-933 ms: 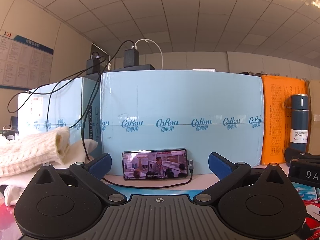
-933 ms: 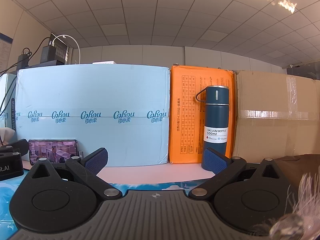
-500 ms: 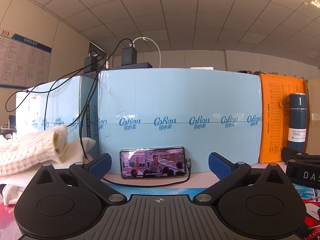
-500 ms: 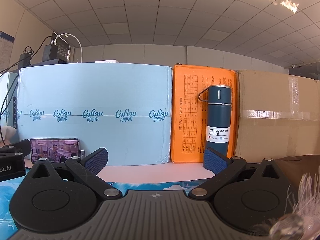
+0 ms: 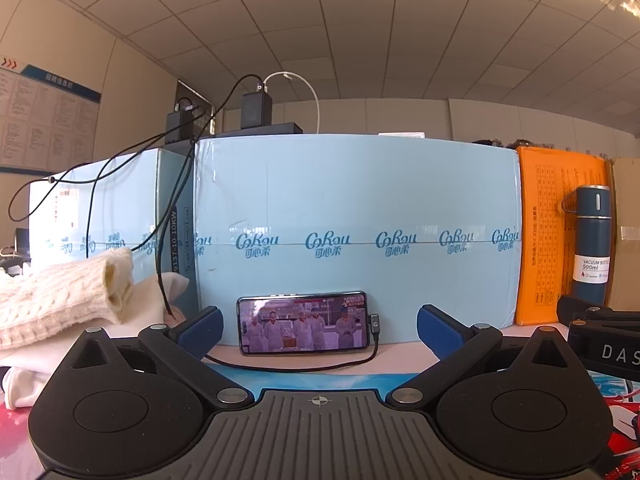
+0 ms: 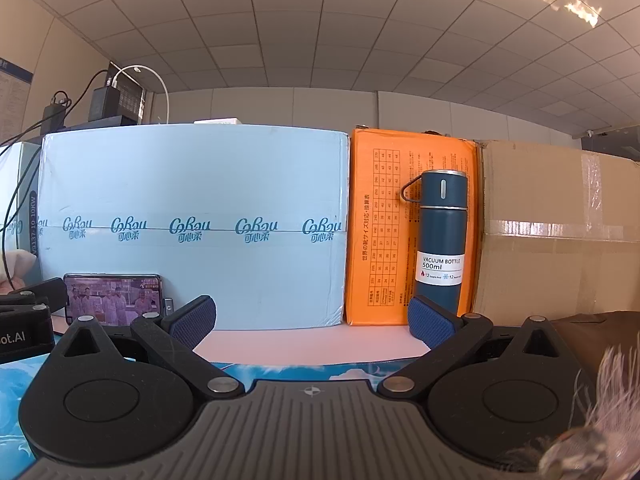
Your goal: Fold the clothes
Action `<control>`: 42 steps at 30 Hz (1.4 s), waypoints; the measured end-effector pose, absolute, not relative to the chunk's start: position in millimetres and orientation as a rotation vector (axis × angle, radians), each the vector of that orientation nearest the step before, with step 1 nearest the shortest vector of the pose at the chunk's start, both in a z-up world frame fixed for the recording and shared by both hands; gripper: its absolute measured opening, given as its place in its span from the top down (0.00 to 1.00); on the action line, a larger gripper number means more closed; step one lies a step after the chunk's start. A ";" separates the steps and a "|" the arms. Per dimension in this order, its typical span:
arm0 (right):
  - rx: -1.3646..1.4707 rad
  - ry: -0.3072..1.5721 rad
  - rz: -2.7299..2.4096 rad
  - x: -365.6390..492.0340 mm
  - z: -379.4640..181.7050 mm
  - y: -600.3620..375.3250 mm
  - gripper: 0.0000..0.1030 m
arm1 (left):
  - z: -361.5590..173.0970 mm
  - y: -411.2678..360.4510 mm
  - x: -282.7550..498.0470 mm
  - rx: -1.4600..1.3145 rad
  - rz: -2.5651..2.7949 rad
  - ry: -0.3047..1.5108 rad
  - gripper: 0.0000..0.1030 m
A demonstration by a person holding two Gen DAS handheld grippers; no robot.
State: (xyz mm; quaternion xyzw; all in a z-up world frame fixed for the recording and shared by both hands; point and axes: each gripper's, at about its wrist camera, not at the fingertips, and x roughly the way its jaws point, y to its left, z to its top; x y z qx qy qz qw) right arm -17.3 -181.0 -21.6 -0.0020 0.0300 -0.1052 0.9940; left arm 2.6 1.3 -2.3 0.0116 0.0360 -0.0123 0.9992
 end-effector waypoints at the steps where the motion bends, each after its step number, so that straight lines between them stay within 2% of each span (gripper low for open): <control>1: -0.004 0.060 -0.211 -17.3 -21.6 -181.0 0.00 | -2.3 1.1 2.5 0.024 -0.026 0.073 0.00; 42: -0.008 0.054 -0.200 -18.2 -21.2 -180.5 0.00 | -1.2 -1.6 -1.1 0.030 -0.038 0.073 0.00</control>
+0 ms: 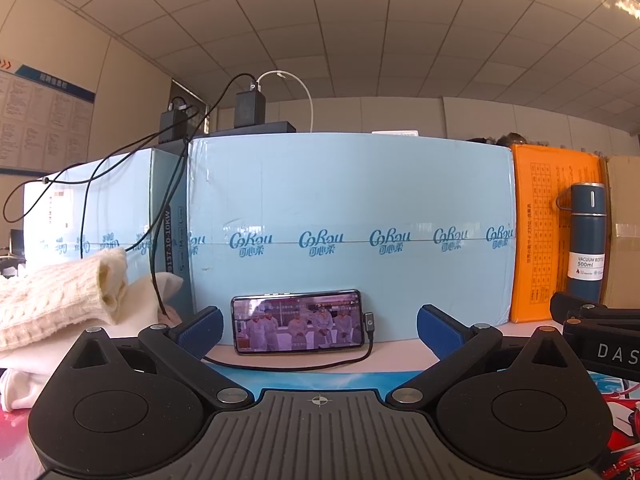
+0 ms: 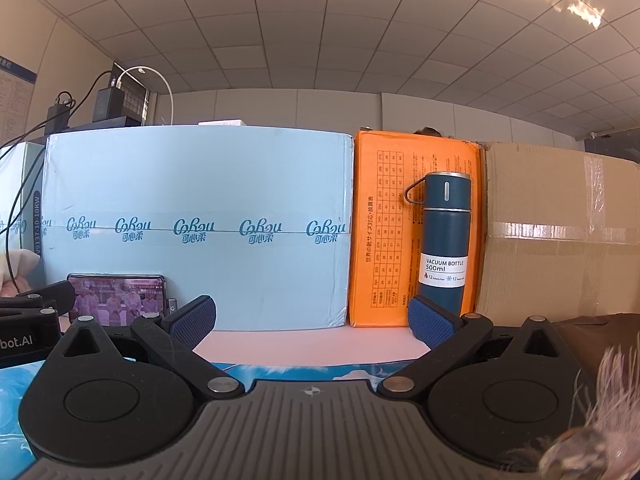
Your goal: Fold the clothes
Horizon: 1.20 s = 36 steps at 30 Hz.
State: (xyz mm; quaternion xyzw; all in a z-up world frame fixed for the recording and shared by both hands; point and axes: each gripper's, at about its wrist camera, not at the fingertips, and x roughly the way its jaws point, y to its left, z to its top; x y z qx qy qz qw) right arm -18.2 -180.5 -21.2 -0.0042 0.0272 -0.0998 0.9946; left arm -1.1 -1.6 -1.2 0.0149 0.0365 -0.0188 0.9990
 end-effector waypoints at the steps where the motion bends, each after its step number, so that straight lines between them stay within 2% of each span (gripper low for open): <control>1: -0.009 0.054 -0.200 -18.3 -21.1 -180.5 0.00 | -1.1 -1.6 -0.9 0.030 -0.038 0.072 0.00; 36: -0.011 0.053 -0.241 -20.6 -22.0 -180.5 0.00 | -0.5 -6.4 -8.1 0.050 -0.027 0.063 0.00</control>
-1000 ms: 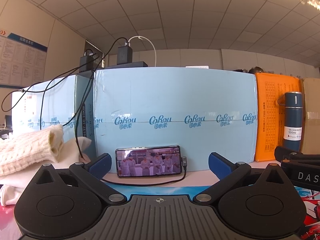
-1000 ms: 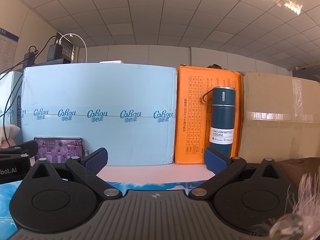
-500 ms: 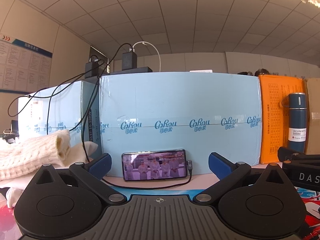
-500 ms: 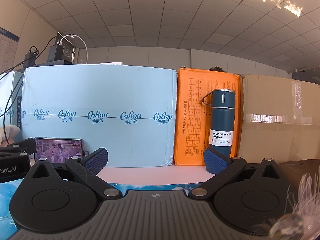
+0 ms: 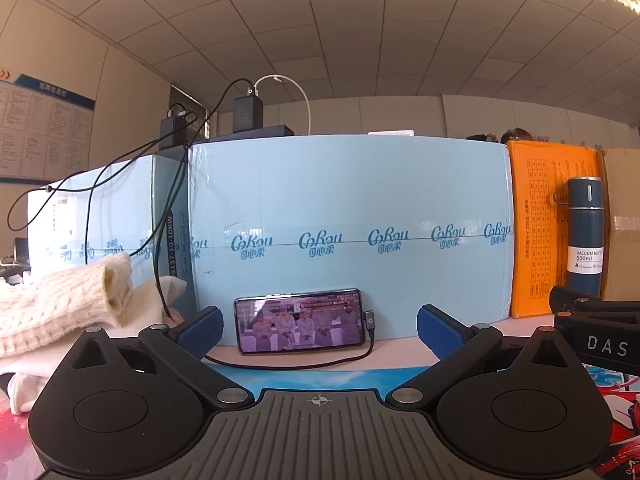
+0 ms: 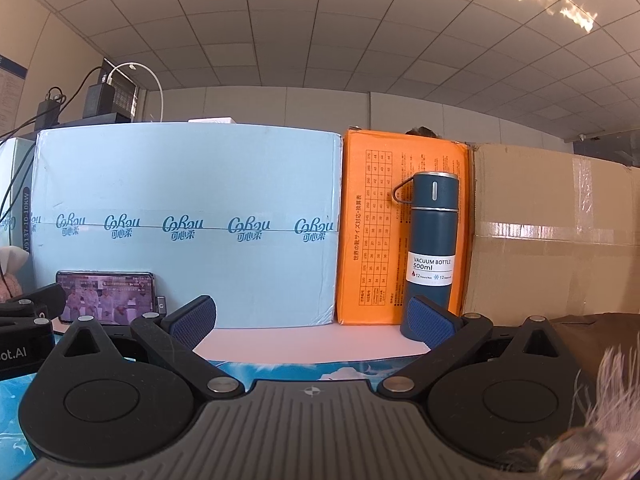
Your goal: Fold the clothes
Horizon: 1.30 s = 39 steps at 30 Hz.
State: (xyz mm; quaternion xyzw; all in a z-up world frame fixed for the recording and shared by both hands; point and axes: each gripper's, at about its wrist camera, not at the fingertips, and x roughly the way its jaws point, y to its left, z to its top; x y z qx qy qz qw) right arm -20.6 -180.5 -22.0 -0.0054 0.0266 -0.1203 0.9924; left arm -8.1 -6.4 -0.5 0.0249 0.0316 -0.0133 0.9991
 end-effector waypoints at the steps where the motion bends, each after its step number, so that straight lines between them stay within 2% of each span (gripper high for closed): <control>1: -0.004 0.049 -0.241 -21.6 -21.9 -181.8 0.00 | -0.3 -5.4 -9.2 0.045 -0.027 0.054 0.00; 12: 0.117 -0.011 -0.227 -35.2 -20.6 -200.4 0.00 | 3.1 2.2 -25.9 0.025 -0.047 -0.060 0.00; 20: 0.206 -0.014 -0.191 -52.3 -18.9 -206.2 0.00 | 9.6 21.8 -38.2 0.003 -0.029 -0.055 0.00; 30: 0.219 0.039 0.108 -74.0 -0.3 -135.9 0.00 | 24.1 90.3 -66.8 0.013 -0.007 -0.087 0.00; 39: 0.274 0.192 0.369 -50.1 7.8 -54.3 0.00 | 29.7 191.2 -65.1 0.042 0.171 -0.049 0.00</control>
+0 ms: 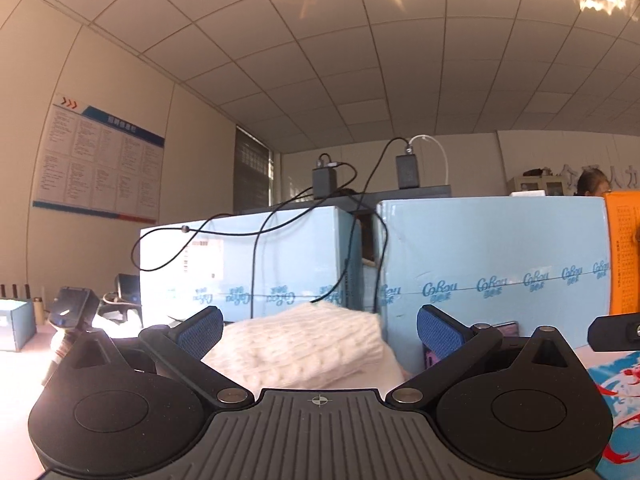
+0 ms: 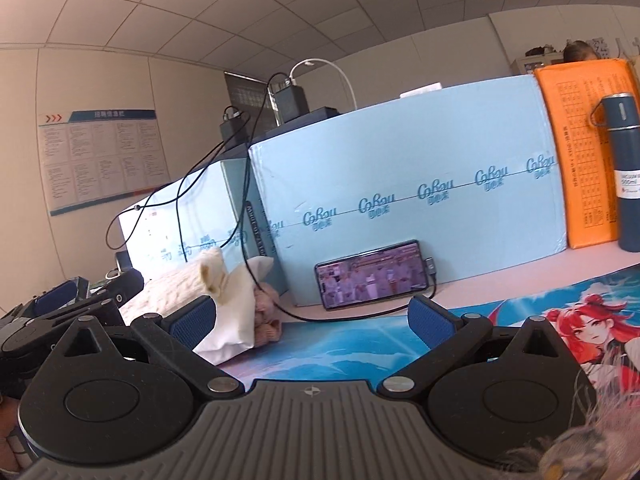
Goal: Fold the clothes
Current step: 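Grasp the cream knit sweater with both grippers and lift it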
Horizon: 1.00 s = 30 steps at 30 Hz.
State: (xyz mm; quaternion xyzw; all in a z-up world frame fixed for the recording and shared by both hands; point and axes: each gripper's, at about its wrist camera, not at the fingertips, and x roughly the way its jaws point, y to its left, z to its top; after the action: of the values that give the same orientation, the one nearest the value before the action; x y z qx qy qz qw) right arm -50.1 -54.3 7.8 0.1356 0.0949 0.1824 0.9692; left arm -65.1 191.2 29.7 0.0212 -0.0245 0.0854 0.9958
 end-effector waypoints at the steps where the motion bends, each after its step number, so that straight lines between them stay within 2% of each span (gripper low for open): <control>1: 0.282 0.201 0.389 -45.2 9.1 -46.6 0.00 | 30.2 208.3 -63.0 0.001 0.194 -0.032 0.00; 8: 0.355 0.284 0.496 -2.0 18.8 5.4 0.00 | 21.6 323.3 -43.0 -0.432 0.260 0.105 0.00; 15: 0.536 0.435 0.609 49.1 12.6 50.9 0.00 | -22.1 371.2 -13.9 -0.829 0.105 0.176 0.01; 22: 0.641 0.518 0.638 98.8 10.0 91.3 0.00 | -54.0 394.3 -4.7 -1.045 -0.045 0.176 0.02; 25: 0.646 0.568 0.568 120.0 10.5 107.2 0.00 | -53.8 394.3 -5.9 -1.048 -0.060 0.167 0.02; 28: 0.678 0.599 0.551 129.4 5.8 117.5 0.00 | -54.1 394.9 -6.0 -1.043 -0.045 0.164 0.09; 30: 0.679 0.568 0.514 126.0 3.5 123.2 0.05 | -56.7 397.1 -5.3 -1.053 -0.036 0.174 0.15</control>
State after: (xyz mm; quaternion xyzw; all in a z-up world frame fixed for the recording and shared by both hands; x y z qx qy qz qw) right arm 126.0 123.2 3.5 0.3249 0.2717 0.2457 0.8719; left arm -5.3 397.1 -56.7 -0.5020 0.0827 -0.0172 0.8608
